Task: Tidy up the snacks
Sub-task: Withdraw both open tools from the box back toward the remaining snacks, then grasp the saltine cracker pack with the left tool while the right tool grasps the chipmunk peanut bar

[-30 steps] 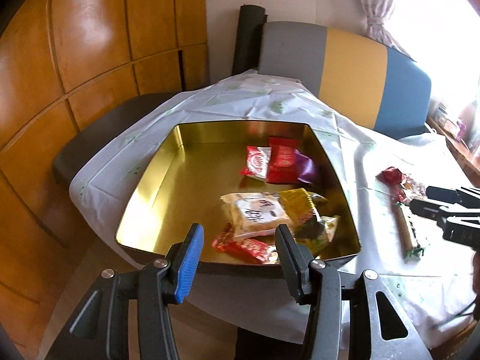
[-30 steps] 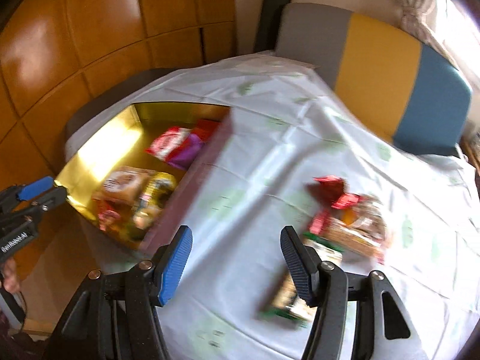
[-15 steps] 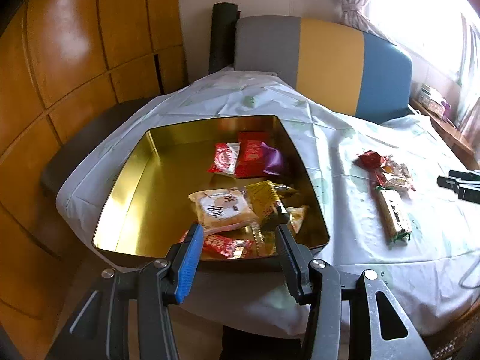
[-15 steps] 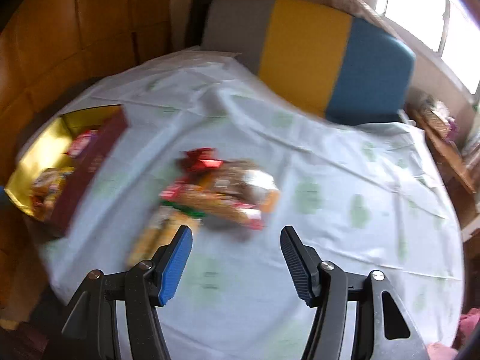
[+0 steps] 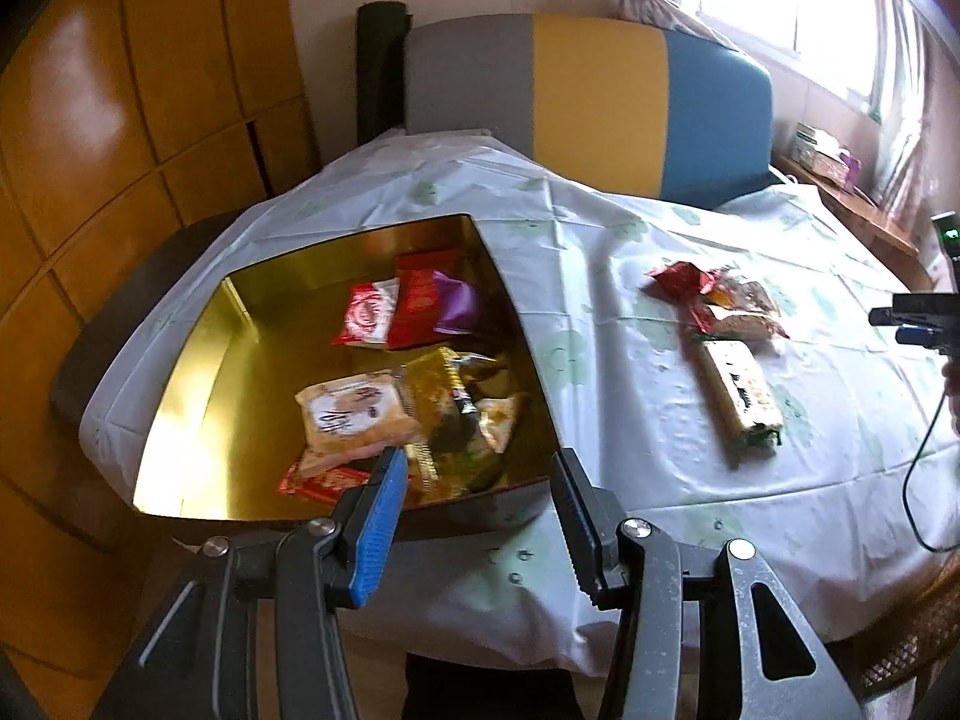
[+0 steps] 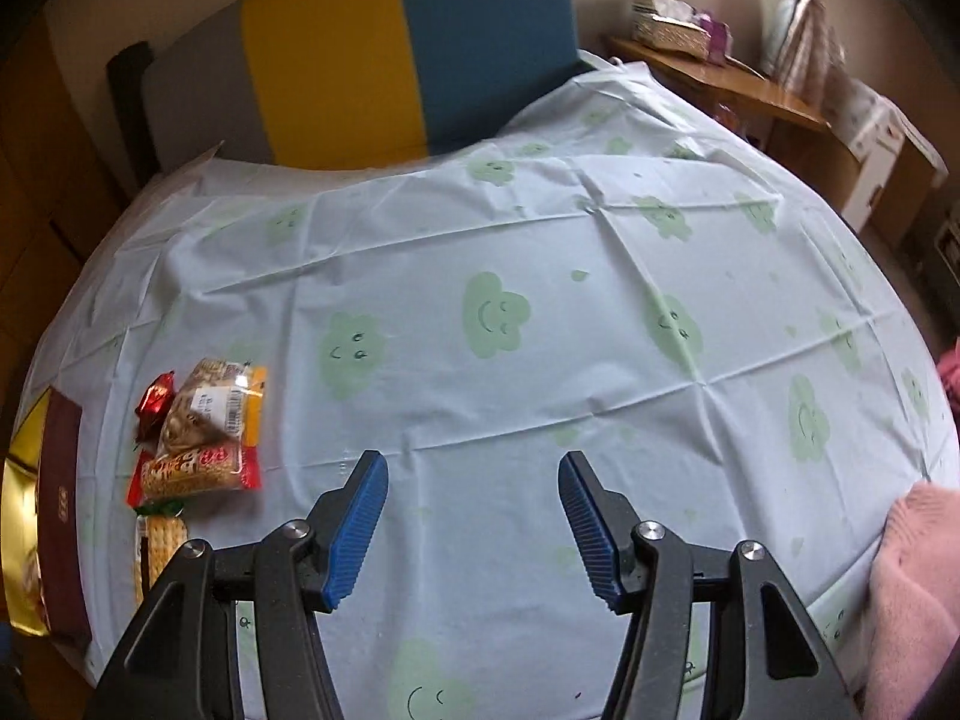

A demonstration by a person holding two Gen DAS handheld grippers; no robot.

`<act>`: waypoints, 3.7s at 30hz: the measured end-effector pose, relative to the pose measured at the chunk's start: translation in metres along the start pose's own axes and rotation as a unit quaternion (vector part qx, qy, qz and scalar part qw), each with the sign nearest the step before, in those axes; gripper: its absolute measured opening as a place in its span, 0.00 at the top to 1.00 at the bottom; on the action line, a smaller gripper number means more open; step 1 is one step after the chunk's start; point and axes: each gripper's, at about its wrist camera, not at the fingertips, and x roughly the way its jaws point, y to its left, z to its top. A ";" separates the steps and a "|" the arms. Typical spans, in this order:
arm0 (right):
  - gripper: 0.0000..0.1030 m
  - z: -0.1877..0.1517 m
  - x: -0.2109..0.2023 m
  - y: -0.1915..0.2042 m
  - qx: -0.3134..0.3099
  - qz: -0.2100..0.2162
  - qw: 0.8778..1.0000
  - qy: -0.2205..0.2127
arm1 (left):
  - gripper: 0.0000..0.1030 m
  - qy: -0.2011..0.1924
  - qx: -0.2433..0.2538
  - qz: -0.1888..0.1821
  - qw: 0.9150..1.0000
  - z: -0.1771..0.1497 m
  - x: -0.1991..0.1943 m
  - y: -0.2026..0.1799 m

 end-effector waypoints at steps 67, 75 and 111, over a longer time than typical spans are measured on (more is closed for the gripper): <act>0.41 -0.025 0.015 0.095 -0.158 0.146 0.974 0.078 | 0.48 0.027 0.116 -0.149 0.982 -0.005 0.101 -0.141; 0.41 0.011 0.061 0.112 -0.066 0.168 0.979 0.089 | 0.48 0.022 0.105 -0.158 0.982 -0.007 0.100 -0.135; 0.68 -0.066 0.040 0.167 -0.361 0.090 0.921 0.118 | 0.48 0.004 0.091 -0.165 0.982 -0.014 0.098 -0.130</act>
